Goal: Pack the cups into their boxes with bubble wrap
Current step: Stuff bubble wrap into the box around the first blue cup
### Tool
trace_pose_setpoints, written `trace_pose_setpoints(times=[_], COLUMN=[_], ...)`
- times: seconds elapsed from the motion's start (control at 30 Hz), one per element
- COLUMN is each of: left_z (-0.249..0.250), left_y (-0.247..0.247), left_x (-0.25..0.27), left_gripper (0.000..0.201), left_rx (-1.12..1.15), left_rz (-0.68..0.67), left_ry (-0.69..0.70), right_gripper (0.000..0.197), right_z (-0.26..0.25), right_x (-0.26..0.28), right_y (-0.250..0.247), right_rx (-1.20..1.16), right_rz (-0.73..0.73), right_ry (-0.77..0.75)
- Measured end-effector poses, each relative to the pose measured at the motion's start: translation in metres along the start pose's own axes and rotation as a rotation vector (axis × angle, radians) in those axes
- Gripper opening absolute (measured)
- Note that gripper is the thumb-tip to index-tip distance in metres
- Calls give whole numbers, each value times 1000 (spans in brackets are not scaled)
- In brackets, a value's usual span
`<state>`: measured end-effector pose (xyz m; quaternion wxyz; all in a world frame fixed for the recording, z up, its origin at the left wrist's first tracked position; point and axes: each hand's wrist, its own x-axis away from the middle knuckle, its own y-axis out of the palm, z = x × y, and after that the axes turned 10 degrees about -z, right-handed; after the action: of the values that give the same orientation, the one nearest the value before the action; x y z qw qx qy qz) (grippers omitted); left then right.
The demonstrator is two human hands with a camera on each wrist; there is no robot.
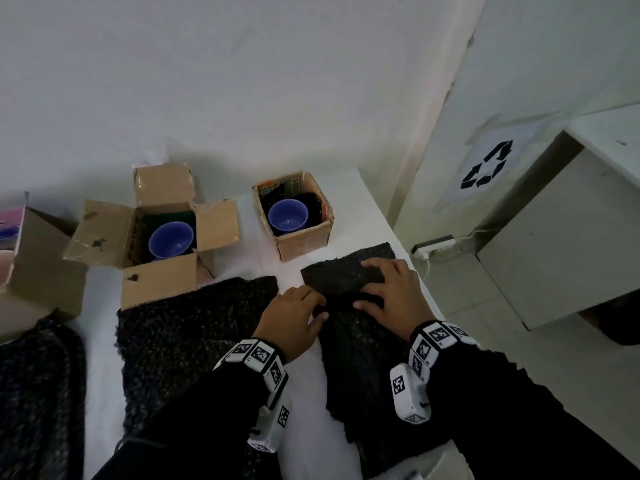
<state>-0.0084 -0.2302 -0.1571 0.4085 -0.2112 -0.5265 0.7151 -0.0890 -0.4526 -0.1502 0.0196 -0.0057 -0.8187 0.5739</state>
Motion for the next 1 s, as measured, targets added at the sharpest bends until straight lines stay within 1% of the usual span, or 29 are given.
trace_pose_setpoints(times=[0.07, 0.13, 0.2, 0.23, 0.3, 0.33, 0.37, 0.43, 0.5, 0.57, 0.63, 0.67, 0.73, 0.77, 0.83, 0.87, 0.9, 0.93, 0.97, 1.0], left_z=[7, 12, 18, 21, 26, 26, 25, 23, 21, 20, 18, 17, 16, 16, 14, 12, 7, 3, -2, -7], left_y=[1, -1, -4, -7, -12, -13, -13, -12, -14, -21, -33, -40, -56, -64, -80, -87, -94, -100, -106, -111], left_x=[0, 0, -1, -2, -2, -3, -4, -7, -10, -11, -12, -13, -16, -17, -18, -19, -19, -19, -19, -20], left_gripper=[37, 35, 32, 34, 49, 54, 54, 41, 34, 35, 36, 37, 39, 40, 29, 22, 23, 36, 51, 65], left_rx=[89, 274, 448, 528, 633, 610, 545, 458, 525, 622, 707, 705, 661, 650, 638, 625, 596, 554, 507, 455], left_rz=[16, 38, 40, 11, -93, -128, -134, -67, 58, 168, 244, 283, 360, 392, 447, 474, 491, 485, 446, 392], left_ry=[-31, -98, -119, -111, -100, -97, -98, -137, -191, -200, -155, -127, -72, -49, -35, -35, -36, -32, -31, -33], right_gripper=[29, 23, 22, 22, 21, 20, 18, 19, 32, 43, 49, 50, 44, 38, 16, 18, 33, 47, 58, 64], right_z=[4, 7, 8, 8, 11, 12, 12, 10, 6, 1, -7, -12, -22, -26, -36, -41, -45, -48, -51, -54], right_x=[0, 0, -1, -1, -2, -2, -1, -2, -3, -7, -12, -16, -24, -28, -35, -37, -40, -43, -48, -53], right_y=[-8, -19, -30, -35, -40, -41, -42, -46, -48, -51, -53, -55, -60, -62, -65, -67, -68, -70, -71, -72], right_rx=[-118, -251, -374, -408, -441, -461, -487, -573, -639, -645, -629, -619, -615, -618, -649, -653, -638, -615, -591, -570], right_rz=[34, 64, 94, 102, 133, 150, 167, 209, 249, 292, 314, 311, 301, 297, 264, 226, 184, 136, 95, 48], right_ry=[8, 25, 83, 129, 215, 249, 275, 294, 281, 240, 227, 236, 239, 226, 167, 131, 98, 79, 66, 51])
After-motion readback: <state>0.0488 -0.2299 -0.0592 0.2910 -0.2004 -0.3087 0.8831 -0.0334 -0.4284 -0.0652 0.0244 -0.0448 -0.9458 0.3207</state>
